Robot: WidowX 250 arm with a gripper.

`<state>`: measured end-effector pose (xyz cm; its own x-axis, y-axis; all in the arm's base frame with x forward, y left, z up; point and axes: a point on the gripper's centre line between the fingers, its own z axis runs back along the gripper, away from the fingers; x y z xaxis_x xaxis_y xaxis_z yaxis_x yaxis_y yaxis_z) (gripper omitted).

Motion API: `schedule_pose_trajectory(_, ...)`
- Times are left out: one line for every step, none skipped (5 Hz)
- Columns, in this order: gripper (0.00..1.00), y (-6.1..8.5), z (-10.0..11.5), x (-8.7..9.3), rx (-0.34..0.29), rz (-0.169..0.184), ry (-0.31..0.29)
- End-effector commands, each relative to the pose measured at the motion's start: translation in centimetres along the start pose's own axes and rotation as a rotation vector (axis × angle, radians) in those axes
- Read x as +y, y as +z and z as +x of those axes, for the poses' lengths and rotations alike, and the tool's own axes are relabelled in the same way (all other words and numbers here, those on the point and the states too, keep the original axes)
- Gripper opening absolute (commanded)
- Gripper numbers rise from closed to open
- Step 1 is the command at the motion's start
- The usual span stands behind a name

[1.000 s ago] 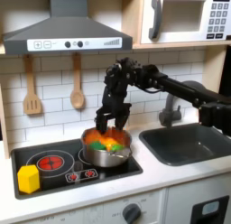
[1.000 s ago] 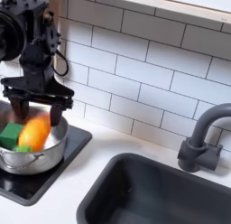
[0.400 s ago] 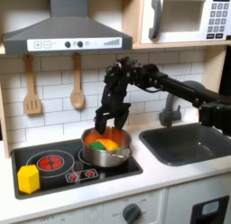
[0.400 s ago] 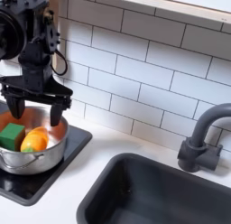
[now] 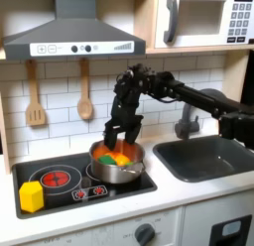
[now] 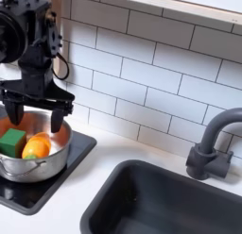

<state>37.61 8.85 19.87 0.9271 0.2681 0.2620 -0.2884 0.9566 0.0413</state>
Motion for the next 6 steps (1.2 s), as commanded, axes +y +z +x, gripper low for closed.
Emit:
schedule_pose_trajectory(1.00, 0.2, -0.3, 1.0, 0.004, 0.012, 0.038)
schedule_pose_trajectory(1.00, 0.4, -0.6, 0.8, 0.000, 0.015, 0.040)
schedule_pose_trajectory(1.00, -0.2, -1.0, 1.0, 0.016, 0.023, 0.042)
schedule_pose_trajectory(1.00, -0.9, -0.8, 1.2, 0.015, 0.034, 0.032)
schedule_pose_trajectory(1.00, -1.1, -0.2, 1.7, 0.001, 0.016, 0.019)
schedule_pose_trajectory(1.00, -1.1, 0.0, 2.7, -0.015, 0.033, 0.011)
